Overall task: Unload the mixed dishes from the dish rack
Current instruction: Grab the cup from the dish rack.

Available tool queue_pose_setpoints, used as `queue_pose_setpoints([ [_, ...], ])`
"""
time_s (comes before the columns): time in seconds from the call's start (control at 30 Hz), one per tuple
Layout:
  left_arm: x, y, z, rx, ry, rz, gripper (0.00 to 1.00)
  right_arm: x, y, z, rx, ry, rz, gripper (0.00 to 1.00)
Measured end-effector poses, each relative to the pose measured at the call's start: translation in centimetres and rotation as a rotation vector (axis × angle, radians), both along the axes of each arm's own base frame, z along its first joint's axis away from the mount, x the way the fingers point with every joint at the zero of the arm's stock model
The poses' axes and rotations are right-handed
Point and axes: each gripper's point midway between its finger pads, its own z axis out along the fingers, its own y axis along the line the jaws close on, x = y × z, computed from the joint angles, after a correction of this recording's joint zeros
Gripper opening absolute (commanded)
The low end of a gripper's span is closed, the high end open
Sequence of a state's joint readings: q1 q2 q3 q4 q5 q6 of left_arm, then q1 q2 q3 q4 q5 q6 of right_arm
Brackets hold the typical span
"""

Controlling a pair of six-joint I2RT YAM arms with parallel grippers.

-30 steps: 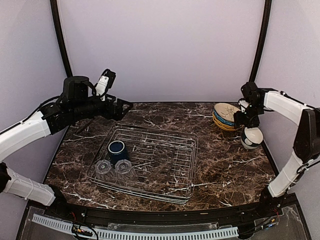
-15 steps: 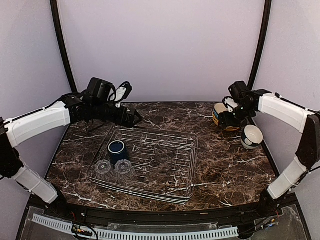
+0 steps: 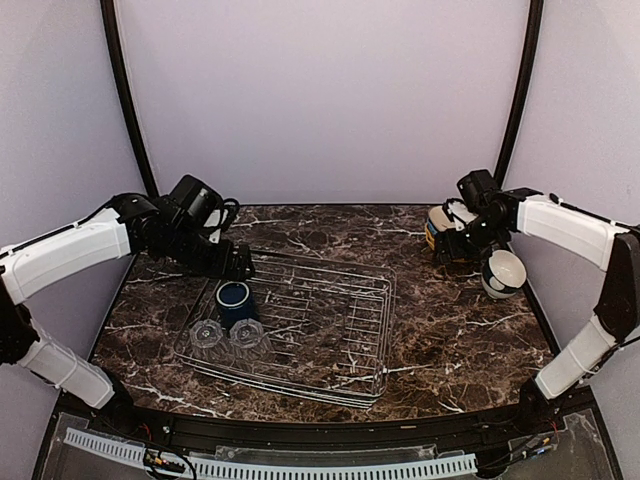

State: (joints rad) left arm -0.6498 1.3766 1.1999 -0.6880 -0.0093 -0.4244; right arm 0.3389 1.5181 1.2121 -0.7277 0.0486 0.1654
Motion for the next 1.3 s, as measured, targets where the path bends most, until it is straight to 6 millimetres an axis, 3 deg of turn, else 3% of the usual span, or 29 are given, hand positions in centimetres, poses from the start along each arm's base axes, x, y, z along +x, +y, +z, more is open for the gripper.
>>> queue_pose_setpoints([
  [0.23,-2.3,0.9,-2.7,0.116,0.108,0.101,0.99,-0.3,0.1,-0.9,0.005,0.003,0.012,0.82],
  [0.57,-2.9,1.5,-7.3,0.334,0.199,0.156,0.99,-0.7,0.0,-0.1,0.012,-0.025,0.017,0.82],
  [1.0,-2.1,1.7,-8.7,0.381,0.200,0.161,0.98,-0.7,0.0,0.1,0.015,-0.032,0.018,0.82],
  [1.3,-1.0,1.2,-9.0,0.331,0.199,0.152,0.83,-1.2,-0.2,-0.9,0.008,-0.008,0.018,0.82],
])
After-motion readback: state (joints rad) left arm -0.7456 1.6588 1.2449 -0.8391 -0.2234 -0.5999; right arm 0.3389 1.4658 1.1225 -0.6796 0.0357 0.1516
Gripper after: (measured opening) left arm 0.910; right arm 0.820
